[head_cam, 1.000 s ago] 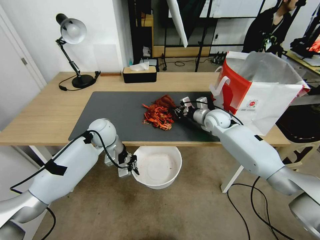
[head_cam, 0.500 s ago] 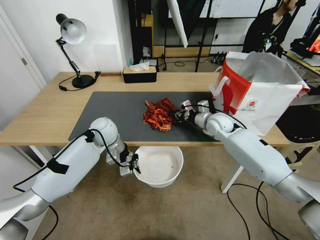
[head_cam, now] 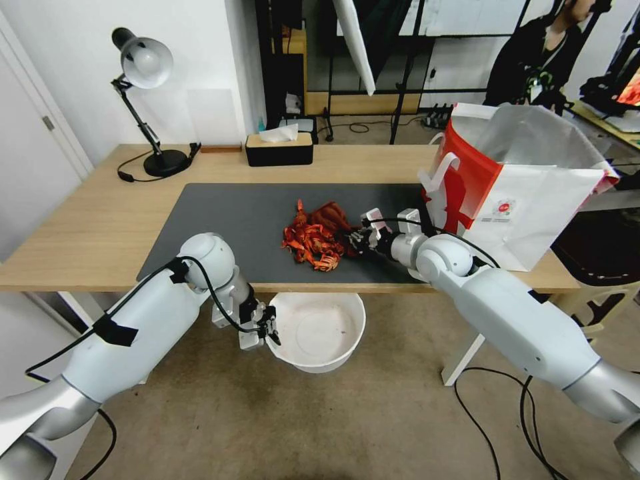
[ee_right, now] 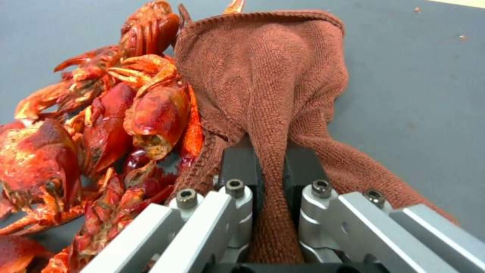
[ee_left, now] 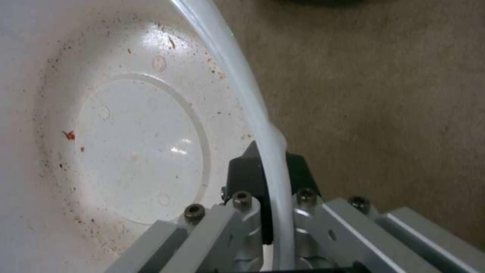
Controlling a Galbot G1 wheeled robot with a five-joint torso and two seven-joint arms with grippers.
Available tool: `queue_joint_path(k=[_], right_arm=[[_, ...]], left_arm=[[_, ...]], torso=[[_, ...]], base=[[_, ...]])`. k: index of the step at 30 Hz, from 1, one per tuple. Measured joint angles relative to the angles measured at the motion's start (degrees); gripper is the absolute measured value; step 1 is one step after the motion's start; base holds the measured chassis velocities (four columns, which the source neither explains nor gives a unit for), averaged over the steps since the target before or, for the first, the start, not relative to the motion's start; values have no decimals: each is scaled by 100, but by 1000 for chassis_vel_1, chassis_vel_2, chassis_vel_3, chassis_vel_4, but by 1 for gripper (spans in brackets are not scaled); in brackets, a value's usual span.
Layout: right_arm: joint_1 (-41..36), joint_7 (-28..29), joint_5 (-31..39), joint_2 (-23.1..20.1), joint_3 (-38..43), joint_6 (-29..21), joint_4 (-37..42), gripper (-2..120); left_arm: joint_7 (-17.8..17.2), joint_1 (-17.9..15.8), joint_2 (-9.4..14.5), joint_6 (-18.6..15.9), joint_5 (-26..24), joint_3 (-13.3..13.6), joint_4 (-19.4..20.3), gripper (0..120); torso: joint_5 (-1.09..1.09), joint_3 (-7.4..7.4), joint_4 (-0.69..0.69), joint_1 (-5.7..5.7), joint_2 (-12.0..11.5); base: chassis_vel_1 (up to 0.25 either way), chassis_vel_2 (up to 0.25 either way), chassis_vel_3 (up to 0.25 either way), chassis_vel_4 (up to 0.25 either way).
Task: Sweep shrimp from table into container with towel, then put container into takeout bag.
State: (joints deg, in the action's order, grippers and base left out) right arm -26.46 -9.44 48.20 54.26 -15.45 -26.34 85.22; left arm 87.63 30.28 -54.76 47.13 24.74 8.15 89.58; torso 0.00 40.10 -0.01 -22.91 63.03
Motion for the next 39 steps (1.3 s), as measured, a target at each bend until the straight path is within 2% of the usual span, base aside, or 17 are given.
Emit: queue_joint_path(k=[39], right_arm=[[-349, 94, 248, -443, 140, -97, 865, 5]], left_arm=[[0, -19, -22, 0, 48, 4, -22, 0]], torso=[[0, 1, 0, -2, -1]], base=[[0, 0, 0, 0]])
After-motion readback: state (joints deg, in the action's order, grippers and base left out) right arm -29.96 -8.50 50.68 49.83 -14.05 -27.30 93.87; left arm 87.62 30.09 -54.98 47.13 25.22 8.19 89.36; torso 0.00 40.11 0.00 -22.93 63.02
